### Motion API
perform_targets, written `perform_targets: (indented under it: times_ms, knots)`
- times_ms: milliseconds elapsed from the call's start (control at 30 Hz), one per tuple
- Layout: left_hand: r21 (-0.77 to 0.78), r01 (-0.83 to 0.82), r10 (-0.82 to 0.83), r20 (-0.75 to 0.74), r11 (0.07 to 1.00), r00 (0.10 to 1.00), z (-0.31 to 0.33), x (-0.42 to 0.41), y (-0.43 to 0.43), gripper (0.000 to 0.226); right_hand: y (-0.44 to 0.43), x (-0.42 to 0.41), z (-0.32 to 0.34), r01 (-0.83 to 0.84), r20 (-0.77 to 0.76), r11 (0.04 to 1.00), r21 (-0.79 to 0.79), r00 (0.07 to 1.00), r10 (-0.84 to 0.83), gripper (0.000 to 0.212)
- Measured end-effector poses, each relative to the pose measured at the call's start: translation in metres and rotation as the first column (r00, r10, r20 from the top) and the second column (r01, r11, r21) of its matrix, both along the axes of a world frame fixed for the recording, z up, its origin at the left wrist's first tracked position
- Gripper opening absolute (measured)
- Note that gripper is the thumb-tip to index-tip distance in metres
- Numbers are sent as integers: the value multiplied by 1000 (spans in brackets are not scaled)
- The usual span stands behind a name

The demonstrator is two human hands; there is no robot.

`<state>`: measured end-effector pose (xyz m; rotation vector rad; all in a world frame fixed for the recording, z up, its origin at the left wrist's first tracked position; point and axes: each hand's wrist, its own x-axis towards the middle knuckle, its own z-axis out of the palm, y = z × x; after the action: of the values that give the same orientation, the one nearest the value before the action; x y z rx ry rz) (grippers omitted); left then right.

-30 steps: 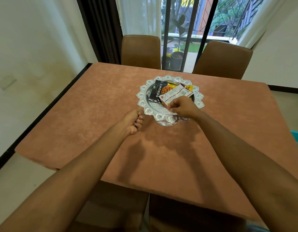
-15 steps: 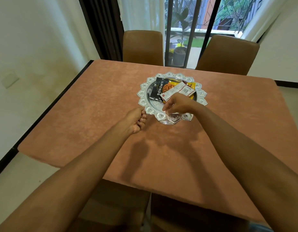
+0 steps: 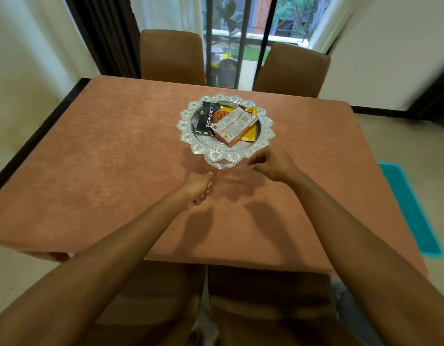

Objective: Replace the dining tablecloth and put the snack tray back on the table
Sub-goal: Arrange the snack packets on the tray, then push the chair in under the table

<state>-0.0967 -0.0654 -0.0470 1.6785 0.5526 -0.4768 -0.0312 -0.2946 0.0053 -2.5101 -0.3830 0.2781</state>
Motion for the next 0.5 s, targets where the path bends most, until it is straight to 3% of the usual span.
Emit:
perform_targets:
  times_ms: [200,367,500]
  knots:
    - [252,345,-380,102,904,919,-50,-66,-67,52,-73,-116,-38,145,-154,988,-48,977,-150,16]
    - [532,545,-653,20,648,757,-79,-119,-139,53,-141,-206,-74,192,-245,971,-140,944,-222,16]
    - [511,602,-695,-12,613,719,-101,-153,-182,55,-192,-260,-101,173,-290,971,-162,933,-215,15]
